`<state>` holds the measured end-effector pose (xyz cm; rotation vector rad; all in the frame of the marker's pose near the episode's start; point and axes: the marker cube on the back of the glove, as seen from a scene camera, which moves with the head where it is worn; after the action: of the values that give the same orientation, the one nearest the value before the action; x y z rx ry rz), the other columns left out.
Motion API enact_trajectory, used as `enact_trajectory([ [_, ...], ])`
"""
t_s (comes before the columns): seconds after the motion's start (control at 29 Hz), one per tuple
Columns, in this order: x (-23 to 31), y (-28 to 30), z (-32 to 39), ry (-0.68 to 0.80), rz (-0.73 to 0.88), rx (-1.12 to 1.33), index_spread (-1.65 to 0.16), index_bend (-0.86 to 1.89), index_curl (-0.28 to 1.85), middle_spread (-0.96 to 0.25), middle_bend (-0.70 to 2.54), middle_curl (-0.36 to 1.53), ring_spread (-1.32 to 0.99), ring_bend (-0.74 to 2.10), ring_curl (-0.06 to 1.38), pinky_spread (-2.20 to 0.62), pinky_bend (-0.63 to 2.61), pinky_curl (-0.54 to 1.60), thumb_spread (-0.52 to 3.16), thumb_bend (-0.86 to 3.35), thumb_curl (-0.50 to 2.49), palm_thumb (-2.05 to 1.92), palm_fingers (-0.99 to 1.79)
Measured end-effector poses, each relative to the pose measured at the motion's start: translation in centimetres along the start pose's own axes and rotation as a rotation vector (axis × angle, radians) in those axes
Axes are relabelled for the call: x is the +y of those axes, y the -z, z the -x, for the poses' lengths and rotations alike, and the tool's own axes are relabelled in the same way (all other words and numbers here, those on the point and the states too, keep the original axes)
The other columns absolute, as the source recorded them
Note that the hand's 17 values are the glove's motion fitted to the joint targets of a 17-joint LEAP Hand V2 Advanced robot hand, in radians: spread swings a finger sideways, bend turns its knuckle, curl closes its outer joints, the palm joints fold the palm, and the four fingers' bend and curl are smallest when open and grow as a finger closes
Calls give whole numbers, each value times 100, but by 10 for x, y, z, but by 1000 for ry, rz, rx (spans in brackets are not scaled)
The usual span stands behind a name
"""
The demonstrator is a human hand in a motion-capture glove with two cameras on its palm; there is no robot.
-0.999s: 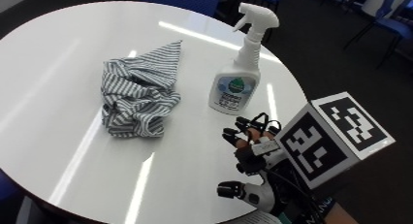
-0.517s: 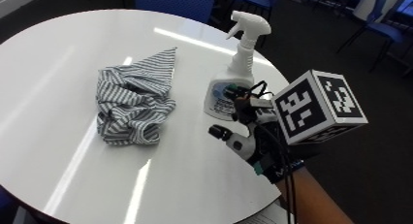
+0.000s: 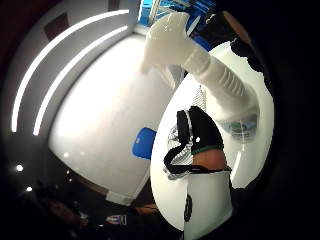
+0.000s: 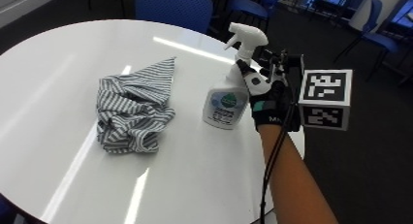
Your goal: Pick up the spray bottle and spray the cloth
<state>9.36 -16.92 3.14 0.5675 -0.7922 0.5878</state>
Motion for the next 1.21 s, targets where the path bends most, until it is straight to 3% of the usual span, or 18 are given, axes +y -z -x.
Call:
enact_trajectory([
  [0.48, -21, -28, -16, -266, 105, -290, -34, 19, 27, -15, 38, 39, -10, 39, 32, 15, 14, 29, 102, 10, 41, 88, 77],
  [0.96, -21, -56, -7, -279, 99, -355, -34, 18, 34, -25, 45, 43, -19, 51, 37, 11, 10, 20, 71, 3, 52, 103, 104],
  [1.21, -24, -60, -5, -192, -8, -278, -33, 17, 37, -26, 46, 46, -22, 57, 42, 3, 16, 22, 62, -2, 56, 103, 113],
])
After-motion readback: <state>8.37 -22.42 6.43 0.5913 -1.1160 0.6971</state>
